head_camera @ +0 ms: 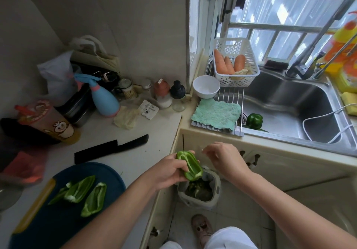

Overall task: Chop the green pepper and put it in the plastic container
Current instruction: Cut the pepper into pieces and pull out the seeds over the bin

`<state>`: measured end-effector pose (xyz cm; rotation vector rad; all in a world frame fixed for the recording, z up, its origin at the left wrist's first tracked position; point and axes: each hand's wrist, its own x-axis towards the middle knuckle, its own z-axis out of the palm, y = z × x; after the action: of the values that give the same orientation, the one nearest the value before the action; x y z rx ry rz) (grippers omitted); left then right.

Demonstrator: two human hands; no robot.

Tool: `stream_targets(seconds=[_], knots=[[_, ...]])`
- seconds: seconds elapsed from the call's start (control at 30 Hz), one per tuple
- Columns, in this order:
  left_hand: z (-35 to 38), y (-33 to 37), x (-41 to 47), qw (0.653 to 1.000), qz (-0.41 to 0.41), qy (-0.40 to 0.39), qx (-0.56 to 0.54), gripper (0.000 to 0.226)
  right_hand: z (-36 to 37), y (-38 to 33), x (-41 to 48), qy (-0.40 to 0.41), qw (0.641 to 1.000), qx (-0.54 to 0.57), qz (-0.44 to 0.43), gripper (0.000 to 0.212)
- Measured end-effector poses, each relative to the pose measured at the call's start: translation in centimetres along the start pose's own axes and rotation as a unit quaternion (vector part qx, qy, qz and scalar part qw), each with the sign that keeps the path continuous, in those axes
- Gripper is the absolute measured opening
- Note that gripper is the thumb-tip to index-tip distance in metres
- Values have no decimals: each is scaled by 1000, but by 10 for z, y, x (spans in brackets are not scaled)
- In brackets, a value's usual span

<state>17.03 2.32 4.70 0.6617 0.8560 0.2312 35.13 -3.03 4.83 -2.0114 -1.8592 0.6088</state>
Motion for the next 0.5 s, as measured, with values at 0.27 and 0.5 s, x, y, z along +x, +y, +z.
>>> stream_targets(seconds=[0.27, 0.5], knots=[[17, -5, -2, 990, 65, 17, 121, 51, -4, -32, 5, -29, 998, 53, 21, 14], [19, -10, -3, 990, 107, 30, 89, 51, 4, -31, 12, -19, 1000, 7, 13, 14]])
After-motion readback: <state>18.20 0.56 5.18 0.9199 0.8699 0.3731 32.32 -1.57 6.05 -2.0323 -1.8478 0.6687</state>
